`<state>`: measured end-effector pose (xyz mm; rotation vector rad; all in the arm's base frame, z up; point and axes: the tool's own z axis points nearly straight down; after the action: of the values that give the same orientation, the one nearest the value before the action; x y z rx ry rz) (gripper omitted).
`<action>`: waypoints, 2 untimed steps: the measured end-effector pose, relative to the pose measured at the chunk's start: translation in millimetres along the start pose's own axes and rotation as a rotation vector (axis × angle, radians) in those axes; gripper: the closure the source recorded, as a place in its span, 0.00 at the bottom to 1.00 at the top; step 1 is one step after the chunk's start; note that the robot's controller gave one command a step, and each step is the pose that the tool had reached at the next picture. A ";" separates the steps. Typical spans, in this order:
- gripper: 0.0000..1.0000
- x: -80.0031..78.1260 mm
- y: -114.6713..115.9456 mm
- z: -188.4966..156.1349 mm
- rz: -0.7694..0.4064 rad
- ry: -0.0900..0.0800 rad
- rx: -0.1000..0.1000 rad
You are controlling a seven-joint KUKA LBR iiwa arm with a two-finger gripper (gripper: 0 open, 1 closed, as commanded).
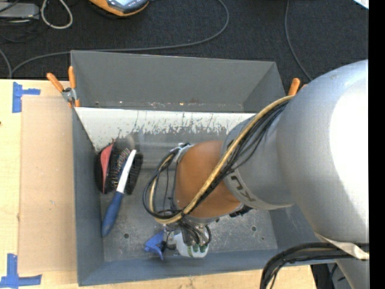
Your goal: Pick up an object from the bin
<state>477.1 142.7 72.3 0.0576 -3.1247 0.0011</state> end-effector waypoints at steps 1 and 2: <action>1.00 -7.6 -26.0 3.2 -0.209 0.002 0.000; 1.00 -7.6 -26.0 3.2 -0.209 0.002 0.000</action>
Offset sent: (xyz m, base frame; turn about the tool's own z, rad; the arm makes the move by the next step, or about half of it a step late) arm 0.0000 0.0000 0.0000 0.0000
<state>485.6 117.0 69.0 0.3826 -3.0999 -0.0022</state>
